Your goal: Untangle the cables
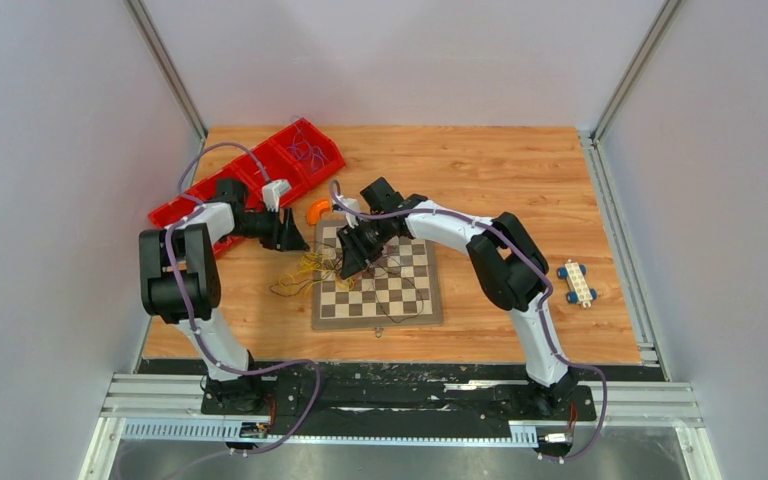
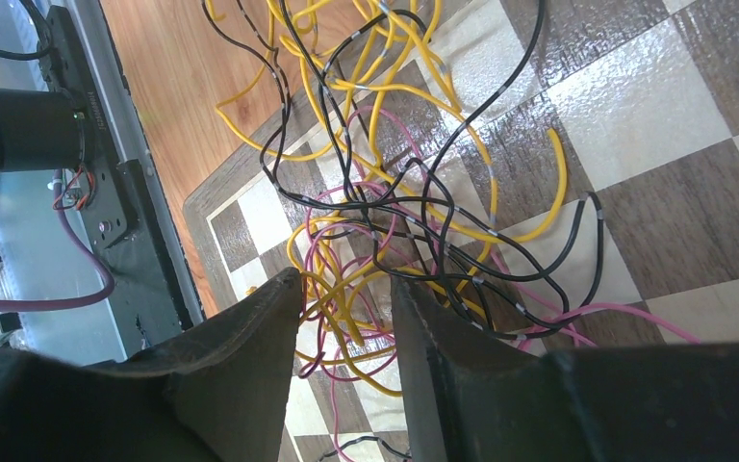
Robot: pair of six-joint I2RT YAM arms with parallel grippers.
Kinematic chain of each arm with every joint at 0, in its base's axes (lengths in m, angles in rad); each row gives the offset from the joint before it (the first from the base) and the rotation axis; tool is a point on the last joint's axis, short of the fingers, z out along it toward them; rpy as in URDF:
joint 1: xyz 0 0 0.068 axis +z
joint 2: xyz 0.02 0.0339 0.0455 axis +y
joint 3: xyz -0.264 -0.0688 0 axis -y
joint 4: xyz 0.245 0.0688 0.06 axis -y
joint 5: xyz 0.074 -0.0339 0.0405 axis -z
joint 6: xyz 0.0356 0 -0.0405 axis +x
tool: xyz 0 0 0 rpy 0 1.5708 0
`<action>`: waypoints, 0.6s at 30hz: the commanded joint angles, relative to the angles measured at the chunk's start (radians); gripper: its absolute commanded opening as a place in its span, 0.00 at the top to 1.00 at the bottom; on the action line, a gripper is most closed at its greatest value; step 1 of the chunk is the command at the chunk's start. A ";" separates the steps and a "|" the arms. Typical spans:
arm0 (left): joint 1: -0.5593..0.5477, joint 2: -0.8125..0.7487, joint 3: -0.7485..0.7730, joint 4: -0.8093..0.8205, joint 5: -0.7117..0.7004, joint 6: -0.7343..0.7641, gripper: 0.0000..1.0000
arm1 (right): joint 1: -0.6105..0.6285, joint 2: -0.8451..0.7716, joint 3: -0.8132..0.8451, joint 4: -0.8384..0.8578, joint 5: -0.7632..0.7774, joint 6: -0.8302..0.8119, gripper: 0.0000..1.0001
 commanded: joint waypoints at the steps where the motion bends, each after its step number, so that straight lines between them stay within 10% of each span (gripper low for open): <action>1: -0.032 0.015 0.019 0.057 -0.009 -0.088 0.40 | 0.005 -0.017 -0.035 0.004 0.050 -0.019 0.57; 4: -0.053 0.016 0.014 0.087 0.001 -0.122 0.46 | 0.005 -0.026 -0.049 0.005 0.053 -0.020 0.57; 11: -0.057 -0.148 0.063 0.024 0.029 -0.154 0.99 | -0.006 -0.082 -0.129 0.006 0.095 -0.068 0.57; 18: -0.057 -0.379 0.268 -0.104 0.025 -0.269 1.00 | -0.024 -0.115 -0.218 0.006 0.133 -0.096 0.57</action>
